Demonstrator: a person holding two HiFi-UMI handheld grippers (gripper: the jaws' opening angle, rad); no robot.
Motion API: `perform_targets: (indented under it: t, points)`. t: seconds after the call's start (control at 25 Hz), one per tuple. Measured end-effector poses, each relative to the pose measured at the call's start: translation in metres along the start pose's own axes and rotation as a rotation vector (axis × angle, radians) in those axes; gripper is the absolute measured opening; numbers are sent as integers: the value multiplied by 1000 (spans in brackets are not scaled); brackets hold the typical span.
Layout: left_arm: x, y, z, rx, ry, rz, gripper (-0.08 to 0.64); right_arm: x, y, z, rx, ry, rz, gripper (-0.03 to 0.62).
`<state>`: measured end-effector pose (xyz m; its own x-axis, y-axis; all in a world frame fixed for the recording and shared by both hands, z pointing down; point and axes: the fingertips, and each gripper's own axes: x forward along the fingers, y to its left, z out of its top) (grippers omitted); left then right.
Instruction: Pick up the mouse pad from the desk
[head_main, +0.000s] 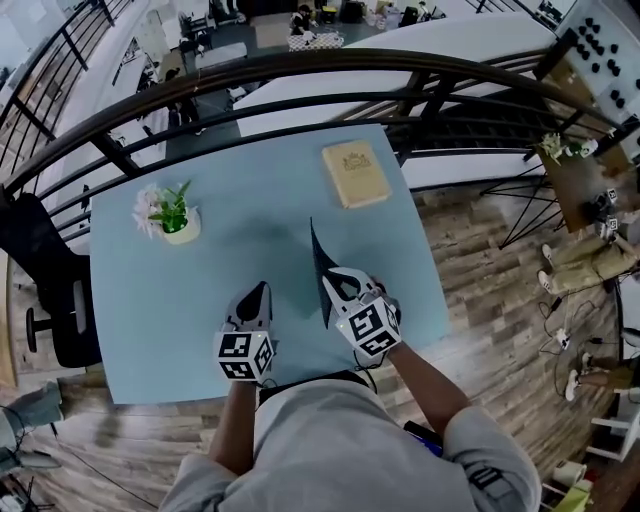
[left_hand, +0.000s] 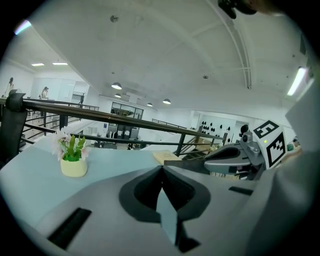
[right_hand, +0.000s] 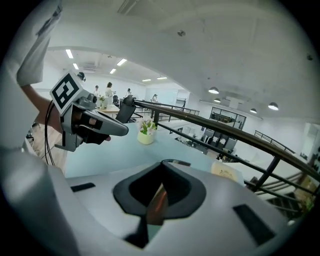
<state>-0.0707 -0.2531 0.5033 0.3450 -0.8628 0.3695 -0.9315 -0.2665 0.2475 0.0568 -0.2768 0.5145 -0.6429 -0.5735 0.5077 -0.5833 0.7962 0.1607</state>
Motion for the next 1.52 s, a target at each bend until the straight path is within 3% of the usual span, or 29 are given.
perform_targets:
  t: [0.32, 0.64, 0.84, 1.04, 1.28, 1.52]
  points:
    - [-13, 16, 40, 33, -84, 43, 12, 10, -9, 44, 120, -86, 5, 15]
    - [-31, 19, 76, 61, -153, 66, 12, 14, -8, 87, 175, -174, 19, 15]
    - [-35, 22, 94, 79, -183, 80, 12, 14, -4, 108, 187, -213, 32, 14]
    - [-41, 15, 114, 47, -237, 68, 12, 4, -11, 125, 203, -269, 2, 14]
    - [-53, -1, 151, 108, -311, 62, 12, -11, -25, 147, 179, -328, -50, 14]
    - [-61, -1, 161, 128, -334, 75, 12, -26, -34, 159, 182, -369, -88, 14]
